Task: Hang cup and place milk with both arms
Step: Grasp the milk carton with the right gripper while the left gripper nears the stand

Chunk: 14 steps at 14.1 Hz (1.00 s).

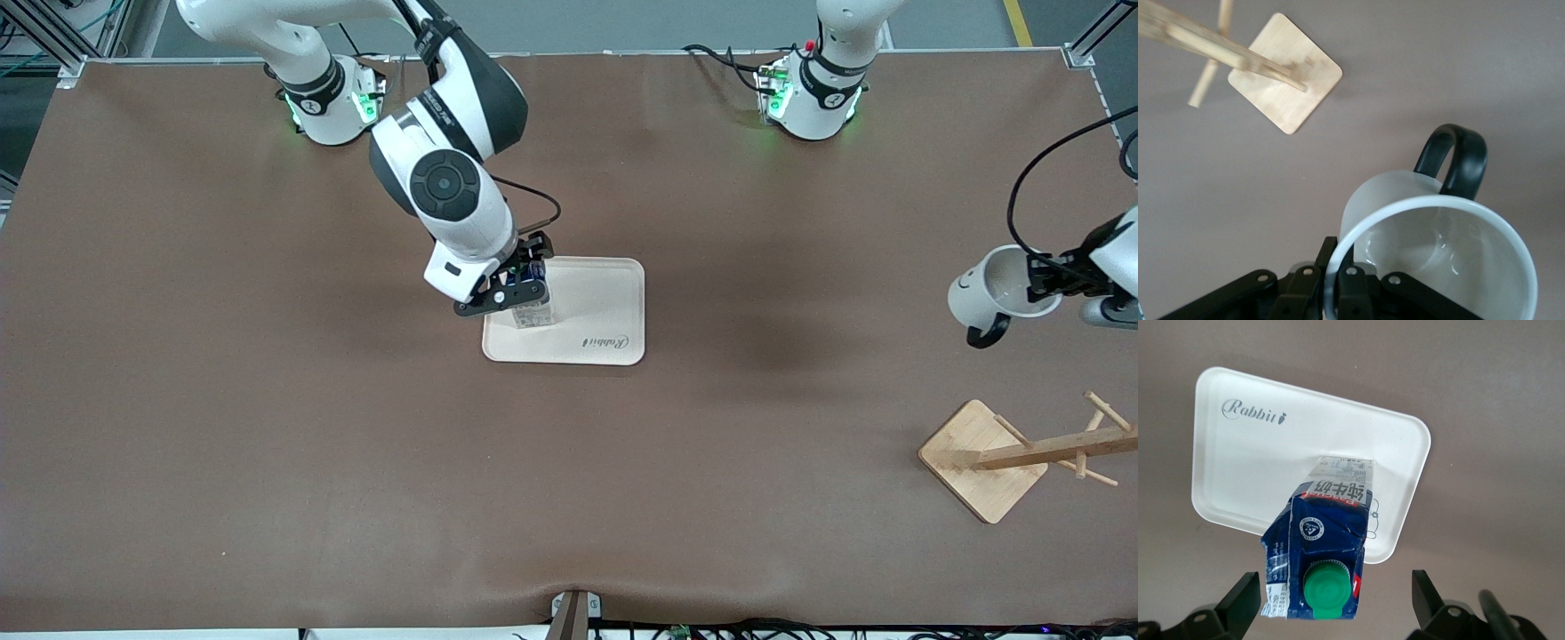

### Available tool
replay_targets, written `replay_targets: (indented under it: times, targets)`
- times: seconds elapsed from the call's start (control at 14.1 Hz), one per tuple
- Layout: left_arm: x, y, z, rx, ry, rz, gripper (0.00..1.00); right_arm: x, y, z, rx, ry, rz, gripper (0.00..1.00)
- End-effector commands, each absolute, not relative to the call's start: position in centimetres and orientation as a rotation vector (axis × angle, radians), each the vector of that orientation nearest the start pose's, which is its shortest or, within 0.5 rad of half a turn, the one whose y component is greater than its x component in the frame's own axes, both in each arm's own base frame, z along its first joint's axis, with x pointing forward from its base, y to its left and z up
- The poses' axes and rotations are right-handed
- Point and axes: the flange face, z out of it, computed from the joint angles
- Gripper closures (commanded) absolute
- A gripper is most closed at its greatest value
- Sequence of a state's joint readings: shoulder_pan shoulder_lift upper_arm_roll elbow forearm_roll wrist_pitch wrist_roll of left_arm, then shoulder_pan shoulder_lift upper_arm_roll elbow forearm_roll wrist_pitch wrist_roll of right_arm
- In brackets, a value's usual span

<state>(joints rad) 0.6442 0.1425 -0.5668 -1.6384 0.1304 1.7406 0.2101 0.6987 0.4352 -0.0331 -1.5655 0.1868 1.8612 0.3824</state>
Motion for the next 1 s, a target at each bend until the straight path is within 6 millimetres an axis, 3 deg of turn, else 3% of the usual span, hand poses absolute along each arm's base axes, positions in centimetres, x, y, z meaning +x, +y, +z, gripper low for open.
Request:
replay_targets:
  times: [0.0, 0.21, 0.64, 0.92]
  targets:
    - [60.8, 10.8, 53.8, -3.071, 0.296, -0.037, 1.00, 51.3, 42.7, 37.5, -3.055, -0.315, 0.327, 0.00]
    - [61.6, 11.8, 52.6, -3.068, 0.314, -0.053, 1.00, 51.2, 42.9, 37.0, -3.047, -0.316, 0.342, 0.00]
    - [63.6, 16.1, 51.9, -3.092, 0.385, -0.096, 1.00, 51.9, 42.7, 38.1, -2.990, -0.270, 0.350, 0.00]
    - [64.8, 17.5, 51.8, -3.110, 0.364, -0.133, 1.00, 51.3, 43.6, 37.3, -2.991, -0.270, 0.370, 0.00]
